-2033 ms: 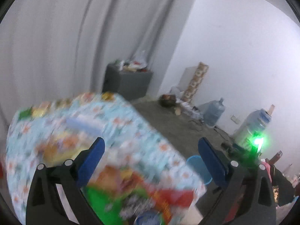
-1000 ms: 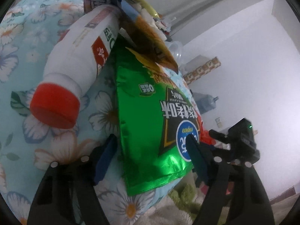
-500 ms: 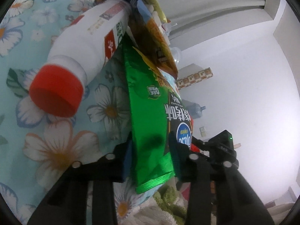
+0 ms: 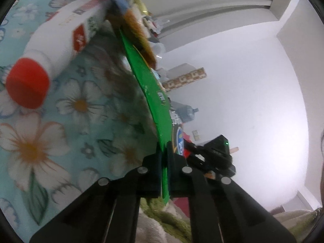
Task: Collect trash
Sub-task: 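Carry the green bag and red wrapper to the wastebasket and release both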
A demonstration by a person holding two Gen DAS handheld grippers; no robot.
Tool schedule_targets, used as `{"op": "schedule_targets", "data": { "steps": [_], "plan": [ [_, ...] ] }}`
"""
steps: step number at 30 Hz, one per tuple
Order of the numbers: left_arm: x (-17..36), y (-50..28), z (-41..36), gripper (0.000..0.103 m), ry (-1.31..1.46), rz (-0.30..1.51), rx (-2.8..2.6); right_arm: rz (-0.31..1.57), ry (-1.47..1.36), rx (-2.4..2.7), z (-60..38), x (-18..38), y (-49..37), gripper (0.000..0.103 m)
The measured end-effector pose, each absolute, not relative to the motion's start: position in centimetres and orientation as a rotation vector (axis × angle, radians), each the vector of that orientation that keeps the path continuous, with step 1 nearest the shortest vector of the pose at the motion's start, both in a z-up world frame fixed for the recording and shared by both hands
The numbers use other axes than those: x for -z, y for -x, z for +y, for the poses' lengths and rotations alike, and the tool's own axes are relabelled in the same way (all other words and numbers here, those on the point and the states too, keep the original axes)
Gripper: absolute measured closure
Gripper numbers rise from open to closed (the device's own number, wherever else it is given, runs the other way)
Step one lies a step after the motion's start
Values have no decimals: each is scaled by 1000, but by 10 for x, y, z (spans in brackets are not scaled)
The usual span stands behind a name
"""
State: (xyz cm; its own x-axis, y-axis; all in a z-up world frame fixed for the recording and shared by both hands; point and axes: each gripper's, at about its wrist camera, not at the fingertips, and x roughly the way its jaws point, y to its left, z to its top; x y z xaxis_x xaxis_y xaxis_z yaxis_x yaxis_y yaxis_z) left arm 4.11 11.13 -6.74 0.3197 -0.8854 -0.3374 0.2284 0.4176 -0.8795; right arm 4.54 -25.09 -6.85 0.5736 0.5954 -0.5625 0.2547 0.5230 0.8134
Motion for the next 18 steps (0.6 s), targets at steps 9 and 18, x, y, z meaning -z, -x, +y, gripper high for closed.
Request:
{"op": "schedule_targets", "data": {
  "steps": [9,18],
  "plan": [
    [55,-28,98,102,845,959,951,901,-1025,-221,-272,54,-29,97],
    [17,-18,68,103,703,868,1097,766,-1043,-181,-308,31,-7,97]
  ]
}}
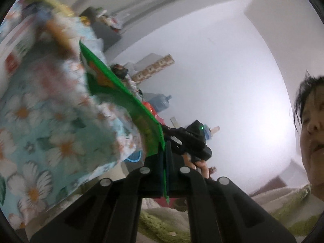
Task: Collect trash
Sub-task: 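Carry the green bag and red wrapper to the wastebasket and release both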
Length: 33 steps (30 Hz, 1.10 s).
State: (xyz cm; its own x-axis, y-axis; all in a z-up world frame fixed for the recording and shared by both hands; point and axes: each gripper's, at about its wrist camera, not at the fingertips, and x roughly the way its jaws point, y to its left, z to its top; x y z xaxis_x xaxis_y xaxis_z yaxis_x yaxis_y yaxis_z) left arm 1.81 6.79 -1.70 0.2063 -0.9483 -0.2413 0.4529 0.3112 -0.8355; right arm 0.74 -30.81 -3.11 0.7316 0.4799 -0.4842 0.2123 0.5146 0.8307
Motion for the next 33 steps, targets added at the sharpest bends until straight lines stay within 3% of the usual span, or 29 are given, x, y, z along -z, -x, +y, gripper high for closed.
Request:
{"op": "schedule_targets", "data": {
  "steps": [12,17,26,33],
  "plan": [
    [-37,-65,-38,103,423,802,1271,613,-1028,40,-371,14,38,97],
    [-58,-90,-136,102,175,806,1333,607,-966,313,-410,22,64,97],
    [-7,-121,-336,102,-311,996,1298,632,-1050,635,-474,83,89,96],
    [55,-118,-459,102,-534,1090,1287,659,-1199,756,-524,151,86,94]
  ]
}}
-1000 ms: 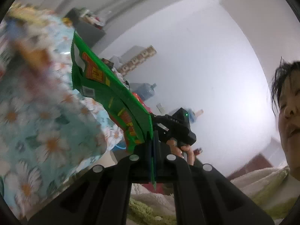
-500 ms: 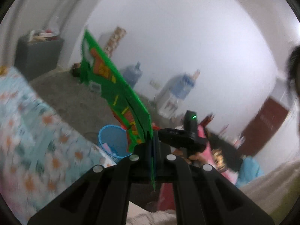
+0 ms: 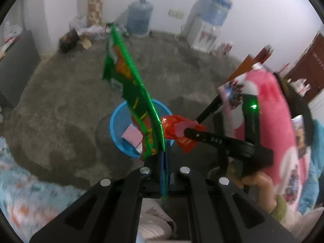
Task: Collect trash
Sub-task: 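Carry the green bag and red wrapper to the wastebasket and release both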
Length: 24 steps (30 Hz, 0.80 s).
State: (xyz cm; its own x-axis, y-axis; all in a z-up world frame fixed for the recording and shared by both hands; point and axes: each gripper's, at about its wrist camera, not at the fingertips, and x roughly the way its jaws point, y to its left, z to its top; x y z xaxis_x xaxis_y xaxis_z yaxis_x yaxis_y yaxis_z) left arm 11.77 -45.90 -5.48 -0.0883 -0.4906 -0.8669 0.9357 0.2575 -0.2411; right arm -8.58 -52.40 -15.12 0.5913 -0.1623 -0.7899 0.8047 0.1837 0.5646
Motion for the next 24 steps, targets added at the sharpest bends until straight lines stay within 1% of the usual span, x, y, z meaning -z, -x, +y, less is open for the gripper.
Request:
{"op": "schedule_targets", "data": {
  "steps": [3,5,6,7,8,10,12,14,16,20,24],
  "plan": [
    [86,-118,-497,101,-585,1120,1254,660,-1241,788,-545,175,84,92],
    [107,-116,-518,99,-635,1106,1224,653,-1268,788,-554,187,83,83],
    [116,-118,-528,96,-643,1109,1211,659,-1280,784,-561,199,79,69],
    [127,-121,-535,88,-652,1122,1189,674,-1282,803,-566,209,76,56],
    [134,-124,-541,78,-653,1130,1169,689,-1278,826,-568,215,74,53],
    [145,-130,-545,70,-643,1137,1141,748,-1280,882,-573,231,75,52],
    [148,-131,-545,67,-612,1163,1135,737,-1319,892,-571,234,81,52],
    [144,-131,-541,62,-597,1165,1148,720,-1305,910,-568,230,87,51],
    [134,-132,-534,58,-602,1135,1152,710,-1283,926,-567,225,90,49],
    [102,-135,-512,50,-562,1106,1145,680,-1277,933,-566,215,95,49],
    [66,-141,-480,45,-499,1069,1144,652,-1243,925,-558,198,93,48]
  ]
}}
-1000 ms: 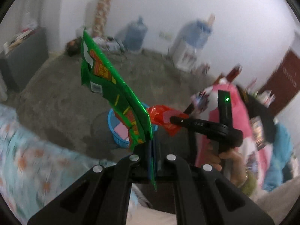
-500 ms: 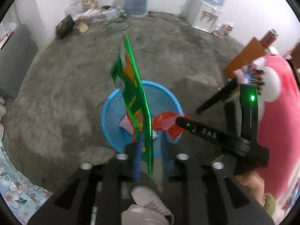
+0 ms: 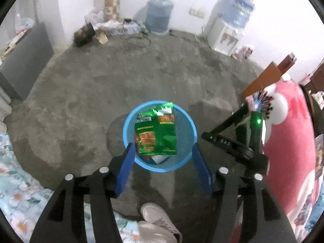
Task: Collect trash
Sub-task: 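Carry the green bag and red wrapper to the wastebasket and release both, then move both tools back over the bed toward the remaining trash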
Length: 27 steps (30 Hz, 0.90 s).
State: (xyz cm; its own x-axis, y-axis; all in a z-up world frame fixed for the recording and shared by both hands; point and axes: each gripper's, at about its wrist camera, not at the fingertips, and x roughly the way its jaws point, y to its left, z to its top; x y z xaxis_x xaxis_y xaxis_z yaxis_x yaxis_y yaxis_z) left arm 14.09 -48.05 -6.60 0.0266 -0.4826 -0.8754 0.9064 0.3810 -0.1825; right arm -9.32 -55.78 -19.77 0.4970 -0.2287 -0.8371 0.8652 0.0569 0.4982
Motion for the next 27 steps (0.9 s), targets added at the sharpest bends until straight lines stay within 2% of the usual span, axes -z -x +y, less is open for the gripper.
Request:
{"op": "schedule_targets", "data": {
  "steps": [8,13,27],
  "plan": [
    [-12,-149,-380,34,-363,979,1093,651,-1116,827,-534,156,61,47],
    [-46,-150,-293,28,-261,923,1016,665,-987,714,-494,109,29,37],
    [-96,-126,-25,17,7,712,605,789,-653,190,-346,13,-56,26]
  ]
}}
